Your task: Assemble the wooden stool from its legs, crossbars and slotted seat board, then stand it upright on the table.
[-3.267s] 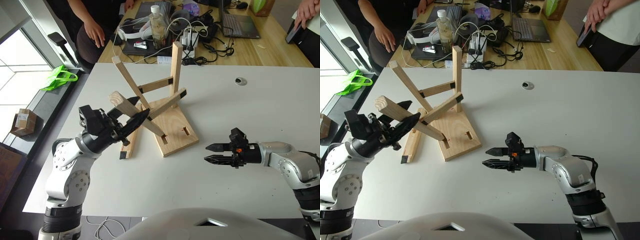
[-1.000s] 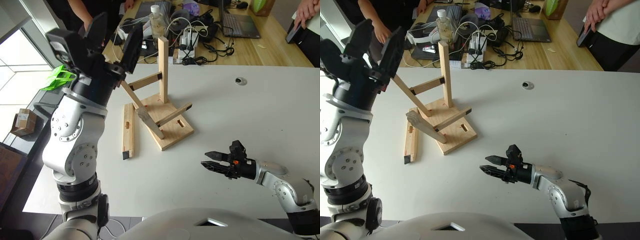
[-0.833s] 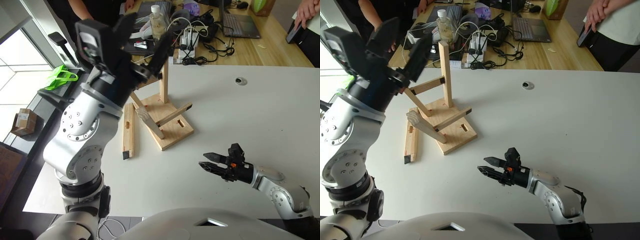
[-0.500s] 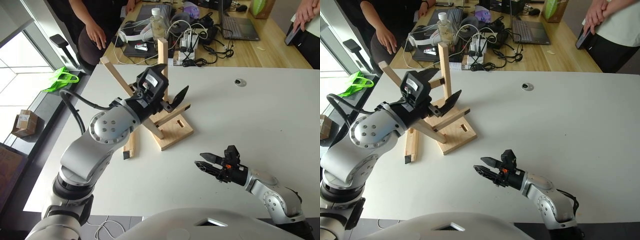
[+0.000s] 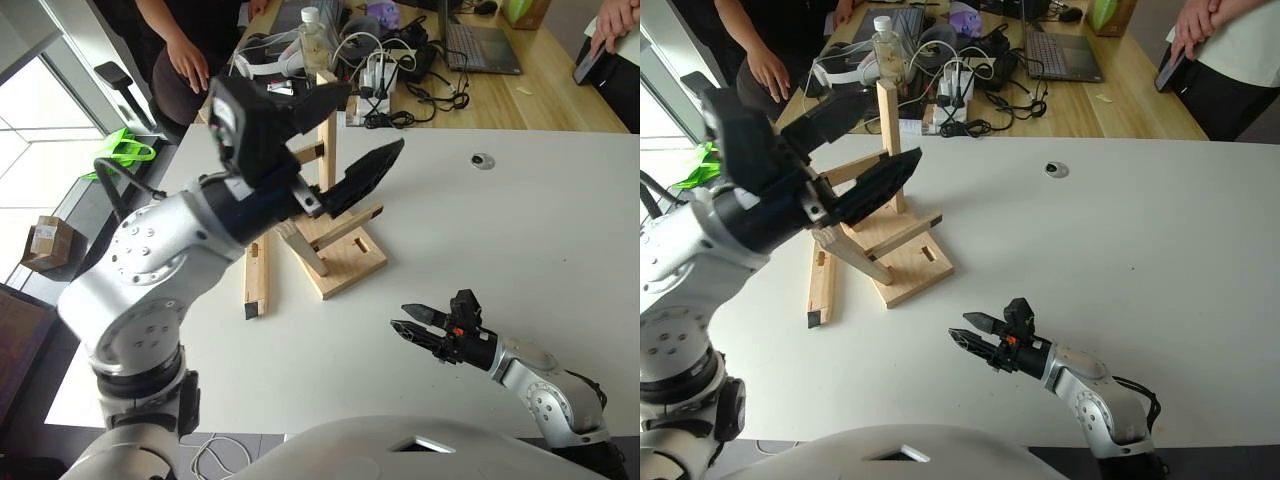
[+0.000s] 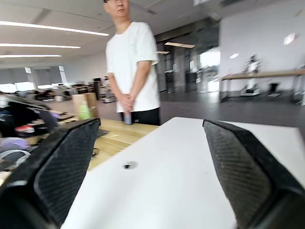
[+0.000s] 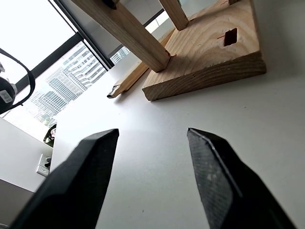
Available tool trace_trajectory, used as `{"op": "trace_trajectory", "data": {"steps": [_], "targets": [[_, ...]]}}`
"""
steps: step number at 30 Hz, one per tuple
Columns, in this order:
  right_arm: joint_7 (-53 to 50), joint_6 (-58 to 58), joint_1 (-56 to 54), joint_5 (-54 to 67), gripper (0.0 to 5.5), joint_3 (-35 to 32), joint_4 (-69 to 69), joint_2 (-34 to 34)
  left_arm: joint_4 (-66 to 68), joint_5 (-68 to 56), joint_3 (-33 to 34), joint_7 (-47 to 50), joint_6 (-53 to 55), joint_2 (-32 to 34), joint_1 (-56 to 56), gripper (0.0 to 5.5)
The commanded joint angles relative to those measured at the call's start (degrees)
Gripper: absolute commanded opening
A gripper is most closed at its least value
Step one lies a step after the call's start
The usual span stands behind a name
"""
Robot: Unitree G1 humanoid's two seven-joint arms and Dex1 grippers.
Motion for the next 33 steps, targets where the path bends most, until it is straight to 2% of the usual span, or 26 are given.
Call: {"op": "trace_trajectory", "data": {"steps": [1, 7, 11, 13, 16, 19, 23, 28, 29, 31, 33], "targets": [[0.3, -0.4, -0.4, 0.3, 2.69, -0.8, 0.8, -0.5, 0.7, -7.4, 4.1, -4.5, 3.2, 6.5, 9.3, 3.99], [1.0, 0.1, -1.1, 0.3, 2.69, -0.8, 0.9, -1.6, -0.2, 2.6, -5.3, -10.5, 0.7, 8.5, 21.4, 3.99], [1.6, 0.4, -1.8, 0.2, 2.69, -0.7, 1.4, -2.1, 2.1, 14.6, -12.6, -13.2, -4.4, 10.0, 24.7, 3.99], [1.9, 0.6, -2.3, 0.2, 2.69, -0.8, 1.5, -2.4, 2.9, 17.6, -13.7, -13.1, -6.6, 9.7, 24.4, 3.99], [2.1, 0.8, -2.8, 0.2, 2.69, -0.8, 1.7, -2.6, 3.8, 18.5, -11.7, -11.6, -9.0, 8.5, 21.8, 3.99], [2.1, 0.6, -3.1, 0.1, 2.69, -0.9, 2.1, -2.7, 2.1, 13.2, -9.2, -9.7, -8.9, 7.2, 18.6, 3.99], [2.1, 0.3, -3.4, 0.1, 2.69, -1.2, 2.5, -2.6, 2.8, -6.9, 0.3, -1.8, -11.2, 4.9, 12.8, 3.99], [1.9, 0.0, -3.6, 0.1, 2.69, -1.8, 3.1, -2.4, 10.5, -25.0, 15.1, 5.6, -16.3, 6.5, 9.5, 3.99], [1.8, -0.1, -3.7, 0.0, 2.69, -1.9, 3.3, -2.3, 12.9, -26.1, 17.3, 7.2, -17.3, 6.5, 9.0, 3.99], [1.7, -0.1, -4.0, 0.0, 2.69, -2.0, 3.5, -2.1, 20.7, -20.8, 18.6, 13.6, -17.0, 7.4, 9.4, 3.99], [1.7, -0.2, -4.1, 0.0, 2.69, -2.1, 3.7, -2.0, 29.5, -6.6, 13.1, 23.0, -12.4, 10.6, 11.2, 3.99]]}}
